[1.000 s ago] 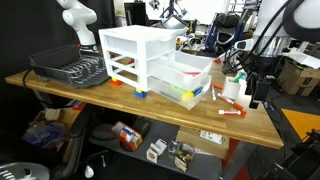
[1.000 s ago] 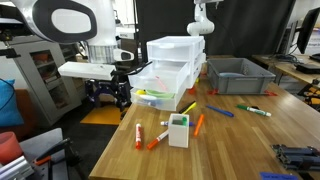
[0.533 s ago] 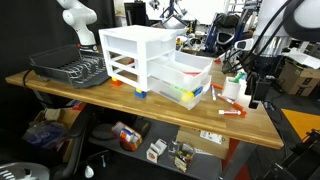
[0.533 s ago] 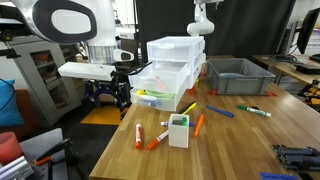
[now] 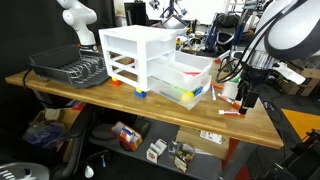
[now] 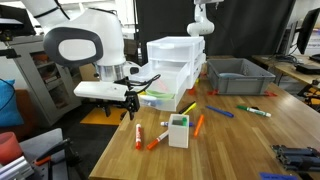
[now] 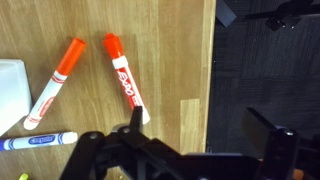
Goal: Pick up the red marker and put it in the middle drawer
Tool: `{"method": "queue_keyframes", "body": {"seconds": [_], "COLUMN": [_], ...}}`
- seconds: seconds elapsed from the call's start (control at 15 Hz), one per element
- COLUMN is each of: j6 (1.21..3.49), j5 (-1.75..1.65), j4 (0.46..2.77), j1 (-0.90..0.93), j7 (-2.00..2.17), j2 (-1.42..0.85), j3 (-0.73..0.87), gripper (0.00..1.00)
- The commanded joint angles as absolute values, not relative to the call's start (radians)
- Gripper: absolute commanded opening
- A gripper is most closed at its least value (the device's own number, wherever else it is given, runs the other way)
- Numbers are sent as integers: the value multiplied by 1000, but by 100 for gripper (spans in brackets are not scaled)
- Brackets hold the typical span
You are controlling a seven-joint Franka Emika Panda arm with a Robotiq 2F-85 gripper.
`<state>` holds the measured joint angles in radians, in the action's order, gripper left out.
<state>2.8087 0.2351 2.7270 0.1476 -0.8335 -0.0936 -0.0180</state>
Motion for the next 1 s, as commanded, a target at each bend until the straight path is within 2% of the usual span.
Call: {"method": "queue_keyframes", "body": {"seconds": [0.0,0.4,0.8,0.87,0.93], "j6": [2888,2990,3022,3024,3026], "j5": [302,164,-69,-102,-130], "j4": [2678,2602,2559,2555,2552], "j1": [49,-58,-31,-25,-22], "j7": [-943,-839,-659,-631,-606], "j2": [-201,-358,-463,-470,-469], "j3": [-102,-156,-60,-48,-45], "gripper": [100,100,100,94,81]}}
